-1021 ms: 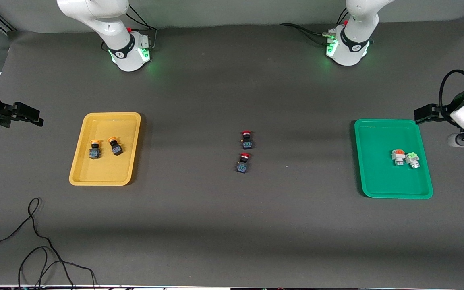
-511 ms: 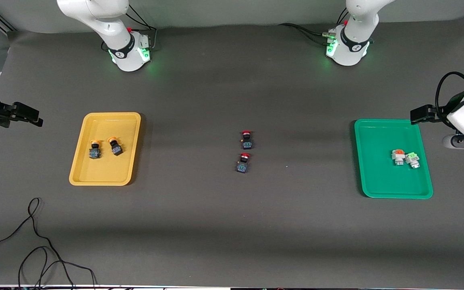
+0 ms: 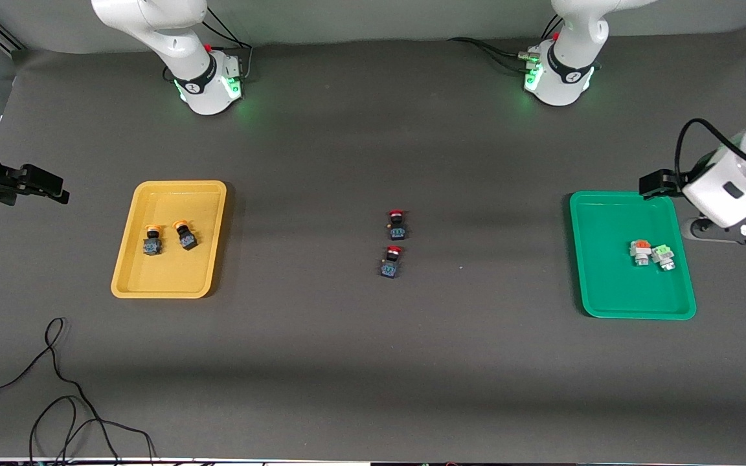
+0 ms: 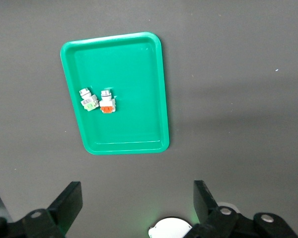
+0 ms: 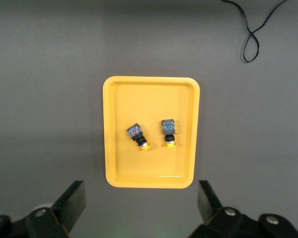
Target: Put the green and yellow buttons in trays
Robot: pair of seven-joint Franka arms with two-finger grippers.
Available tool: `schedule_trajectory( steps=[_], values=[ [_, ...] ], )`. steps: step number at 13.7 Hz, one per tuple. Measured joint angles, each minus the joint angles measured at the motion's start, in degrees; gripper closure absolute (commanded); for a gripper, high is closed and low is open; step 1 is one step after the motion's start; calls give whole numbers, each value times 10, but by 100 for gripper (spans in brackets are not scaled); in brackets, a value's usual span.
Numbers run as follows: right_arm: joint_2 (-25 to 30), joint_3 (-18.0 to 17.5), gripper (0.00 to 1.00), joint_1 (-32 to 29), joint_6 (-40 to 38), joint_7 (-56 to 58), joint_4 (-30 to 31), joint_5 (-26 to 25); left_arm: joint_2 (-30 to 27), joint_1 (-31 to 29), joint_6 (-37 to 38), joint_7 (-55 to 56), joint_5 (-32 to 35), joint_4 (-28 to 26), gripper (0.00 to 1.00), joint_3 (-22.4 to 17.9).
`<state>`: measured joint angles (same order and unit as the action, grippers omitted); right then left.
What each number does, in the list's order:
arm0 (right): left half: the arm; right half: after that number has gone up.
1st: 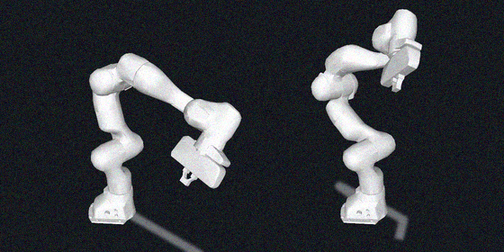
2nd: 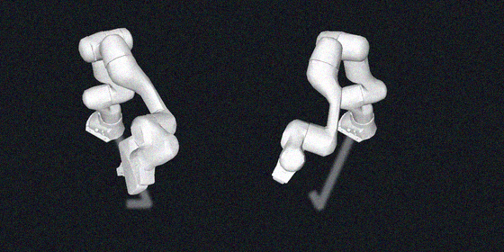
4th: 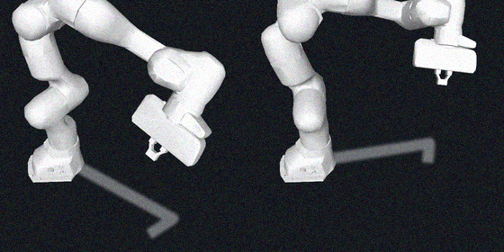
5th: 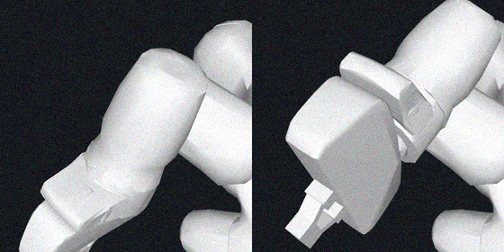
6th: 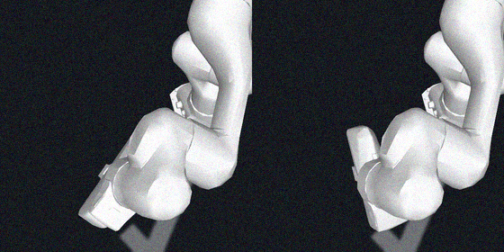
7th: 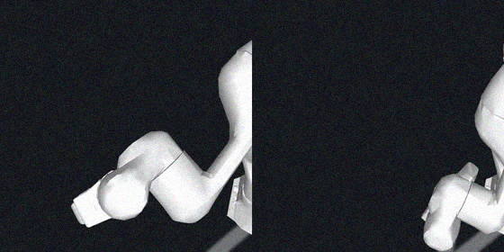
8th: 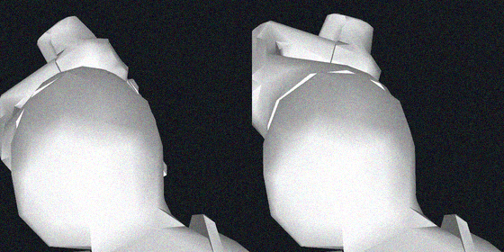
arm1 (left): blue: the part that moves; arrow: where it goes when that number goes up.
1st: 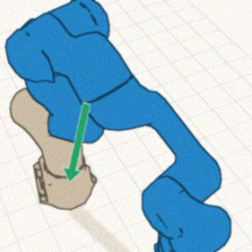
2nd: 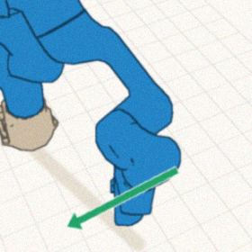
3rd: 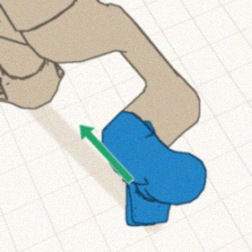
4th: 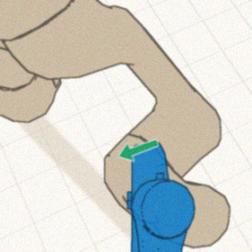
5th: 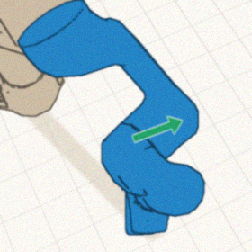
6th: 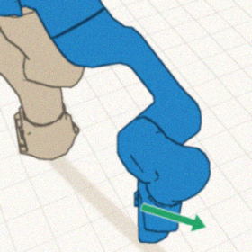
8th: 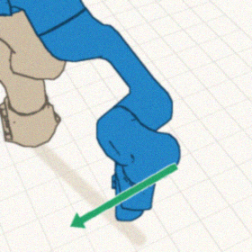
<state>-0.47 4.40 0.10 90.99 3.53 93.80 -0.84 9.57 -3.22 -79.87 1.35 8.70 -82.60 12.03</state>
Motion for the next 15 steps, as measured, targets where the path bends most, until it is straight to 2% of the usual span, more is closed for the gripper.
schedule_trajectory(
  steps=[2,4,6,9,15],
  values=[
    [0,0,0,0,0,0,0,0,-25,42,-28,0,-3,-24,0,-37],
    [0,0,0,0,0,0,0,0,-67,47,-79,0,-6,-91,0,-43],
    [0,0,0,0,0,0,0,0,-95,54,-103,0,-9,-135,0,-51],
    [-1,0,0,0,0,0,0,0,-105,85,-109,0,-11,-151,0,-84],
    [-2,0,0,0,0,0,0,0,-104,72,-110,-11,-21,-152,0,-89]
  ],
)
